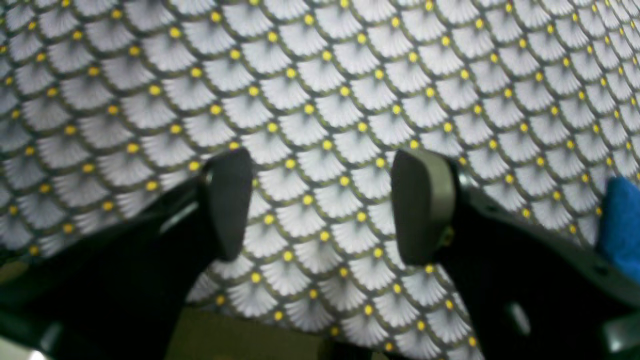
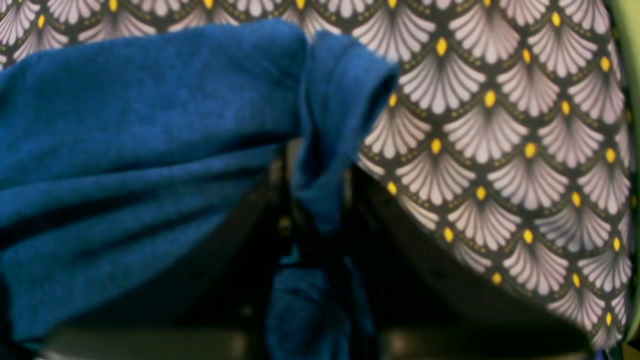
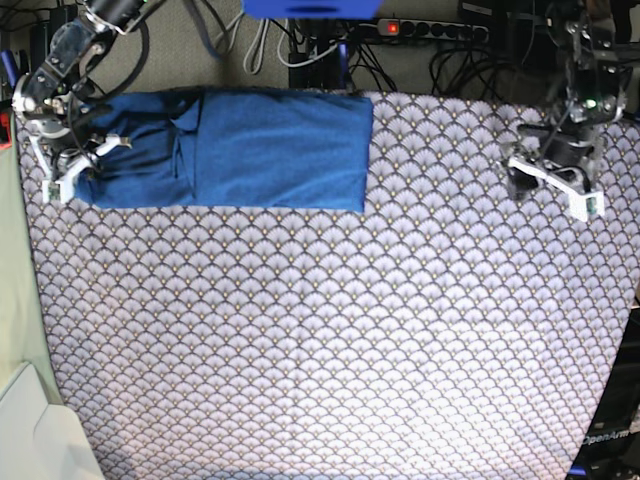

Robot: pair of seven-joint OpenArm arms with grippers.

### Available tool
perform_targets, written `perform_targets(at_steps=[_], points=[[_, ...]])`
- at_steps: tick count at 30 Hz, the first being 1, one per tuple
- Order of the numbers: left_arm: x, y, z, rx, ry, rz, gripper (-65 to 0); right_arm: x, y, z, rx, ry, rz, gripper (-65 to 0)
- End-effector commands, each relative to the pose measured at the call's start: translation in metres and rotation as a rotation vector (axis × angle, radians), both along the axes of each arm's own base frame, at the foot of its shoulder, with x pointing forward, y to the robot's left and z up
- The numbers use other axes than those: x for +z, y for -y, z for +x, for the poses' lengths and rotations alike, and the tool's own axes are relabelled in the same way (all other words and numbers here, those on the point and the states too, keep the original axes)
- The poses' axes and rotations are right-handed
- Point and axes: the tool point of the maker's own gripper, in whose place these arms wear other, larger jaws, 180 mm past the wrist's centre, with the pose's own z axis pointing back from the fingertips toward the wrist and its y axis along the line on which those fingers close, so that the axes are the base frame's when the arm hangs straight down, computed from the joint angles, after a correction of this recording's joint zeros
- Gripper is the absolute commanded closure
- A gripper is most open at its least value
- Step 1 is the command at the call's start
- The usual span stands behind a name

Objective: Fold the T-shirt properly
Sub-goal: 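Grasp the strip end with the right gripper, then fold the strip end with the right gripper over onto the folded stack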

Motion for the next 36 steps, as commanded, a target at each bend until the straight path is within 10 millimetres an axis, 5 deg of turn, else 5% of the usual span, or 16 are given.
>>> perform_targets(at_steps=[1,7,16,24,36], points=[[0.011,-0.004,0.006,-0.003,0.038,0.021,-42.6,-0.018,0.008,-0.030,-0.012,-0.169,-0.040,0.0],[0.018,-0.014,0.006,0.022,0.057,0.032,-42.6,0.005,0.008,-0.022,-0.014,-0.113,-0.086,-0.2],[0.032,-0.043,0.004,0.098,0.089,0.059,-42.6,0.053,-0.026,-0.010,0.043,0.002,-0.161,-0.2],[0.033,-0.049,0.002,0.104,0.086,0.077,-42.6,0.068,-0.101,0.015,0.295,0.051,-0.151,-0.2],[0.055,-0.096,-0.013,0.160,0.109,0.165,-42.6,0.074,-0.238,0.026,0.669,0.123,-0.026,-0.2]])
